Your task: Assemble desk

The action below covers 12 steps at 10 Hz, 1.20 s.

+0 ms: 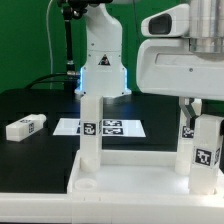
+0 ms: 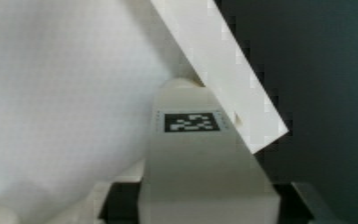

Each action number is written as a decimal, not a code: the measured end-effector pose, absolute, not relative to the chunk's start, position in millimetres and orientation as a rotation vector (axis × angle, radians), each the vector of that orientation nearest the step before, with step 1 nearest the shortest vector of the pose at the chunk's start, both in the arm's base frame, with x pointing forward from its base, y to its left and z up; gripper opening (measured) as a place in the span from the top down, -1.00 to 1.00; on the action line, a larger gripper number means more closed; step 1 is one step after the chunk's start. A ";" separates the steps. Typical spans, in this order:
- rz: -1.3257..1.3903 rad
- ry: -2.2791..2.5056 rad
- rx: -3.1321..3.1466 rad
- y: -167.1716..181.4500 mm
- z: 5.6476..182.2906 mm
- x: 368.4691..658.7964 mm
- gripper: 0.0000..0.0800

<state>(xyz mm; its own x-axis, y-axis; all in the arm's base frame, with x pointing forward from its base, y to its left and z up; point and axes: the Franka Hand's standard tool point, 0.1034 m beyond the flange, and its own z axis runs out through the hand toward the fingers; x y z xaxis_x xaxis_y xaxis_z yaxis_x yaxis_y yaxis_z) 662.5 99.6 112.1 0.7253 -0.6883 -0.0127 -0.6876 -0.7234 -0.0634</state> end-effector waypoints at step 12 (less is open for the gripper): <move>-0.014 1.058 -2.889 101.7 111.3 661.5 -0.62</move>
Offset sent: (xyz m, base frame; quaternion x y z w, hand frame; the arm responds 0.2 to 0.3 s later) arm 0.0014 -0.0013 0.0017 -0.0164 -0.0098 0.0901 0.9958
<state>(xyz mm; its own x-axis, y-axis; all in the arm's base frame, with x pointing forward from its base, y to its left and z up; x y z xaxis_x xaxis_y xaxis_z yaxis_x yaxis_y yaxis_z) 661.5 101.7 111.3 0.7639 -0.6452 -0.0135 -0.6446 -0.7618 -0.0640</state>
